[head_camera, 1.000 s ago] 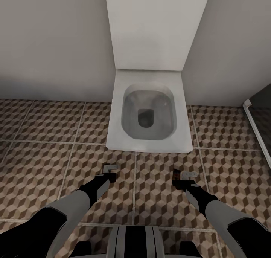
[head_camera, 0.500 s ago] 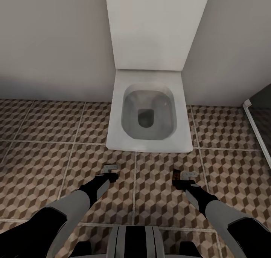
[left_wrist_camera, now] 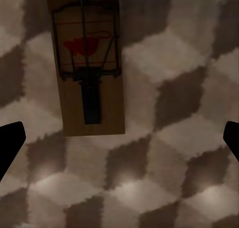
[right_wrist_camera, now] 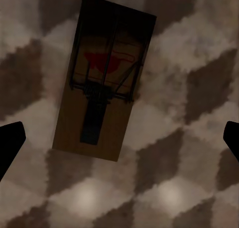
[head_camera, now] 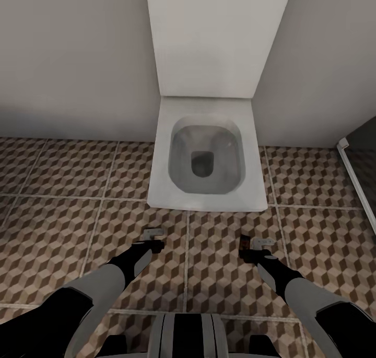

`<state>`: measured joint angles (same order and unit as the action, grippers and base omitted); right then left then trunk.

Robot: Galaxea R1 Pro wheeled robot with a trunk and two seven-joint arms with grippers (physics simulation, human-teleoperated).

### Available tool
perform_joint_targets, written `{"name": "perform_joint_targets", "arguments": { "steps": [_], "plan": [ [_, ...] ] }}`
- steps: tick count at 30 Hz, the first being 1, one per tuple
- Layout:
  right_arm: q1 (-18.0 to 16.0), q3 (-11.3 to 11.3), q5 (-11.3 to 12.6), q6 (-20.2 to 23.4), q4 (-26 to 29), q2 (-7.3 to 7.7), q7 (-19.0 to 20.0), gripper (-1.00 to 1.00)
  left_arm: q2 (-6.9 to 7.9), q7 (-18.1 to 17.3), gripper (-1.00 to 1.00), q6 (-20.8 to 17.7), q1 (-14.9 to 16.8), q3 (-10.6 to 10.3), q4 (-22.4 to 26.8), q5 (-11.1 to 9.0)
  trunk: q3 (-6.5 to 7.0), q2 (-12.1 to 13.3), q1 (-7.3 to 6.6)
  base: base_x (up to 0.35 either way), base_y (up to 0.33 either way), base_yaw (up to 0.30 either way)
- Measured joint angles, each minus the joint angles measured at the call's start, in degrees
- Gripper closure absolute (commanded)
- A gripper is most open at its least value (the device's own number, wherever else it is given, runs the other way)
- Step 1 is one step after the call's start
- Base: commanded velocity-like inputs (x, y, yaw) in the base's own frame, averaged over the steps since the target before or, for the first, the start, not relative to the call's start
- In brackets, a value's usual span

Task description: Take the four mousetraps from the cabinet in the bathroom and place them on the bathroom floor. Make sure all four end up on the same floor surface, and ensure that at least two of them are either under or directly next to the same bathroom sink.

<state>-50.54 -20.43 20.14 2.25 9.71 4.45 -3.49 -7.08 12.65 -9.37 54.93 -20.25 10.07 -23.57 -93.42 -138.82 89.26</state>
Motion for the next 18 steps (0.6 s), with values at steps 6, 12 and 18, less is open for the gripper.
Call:
{"name": "perform_joint_targets", "arguments": {
  "steps": [6,12,18],
  "plan": [
    [0.01,0.0,0.0,0.0,0.0,0.0,0.0,-1.0,0.01,0.0,-1.0,0.0,0.0,0.0,-0.05,0.0,0.71,1.59,-0.88,0.0,0.0,0.0],
    [0.0,0.0,0.01,0.01,0.0,0.0,0.03,-1.0,0.02,0.0,-1.0,0.0,0.0,0.0,-0.08,0.0,1.79,4.0,-2.19,0.0,0.0,0.0],
    [0.0,0.0,0.01,0.0,0.0,0.0,0.01,-1.0,0.02,0.0,-1.0,0.0,0.0,0.0,-0.16,0.0,2.69,6.02,-3.3,0.0,0.0,0.0]
  ]
}}
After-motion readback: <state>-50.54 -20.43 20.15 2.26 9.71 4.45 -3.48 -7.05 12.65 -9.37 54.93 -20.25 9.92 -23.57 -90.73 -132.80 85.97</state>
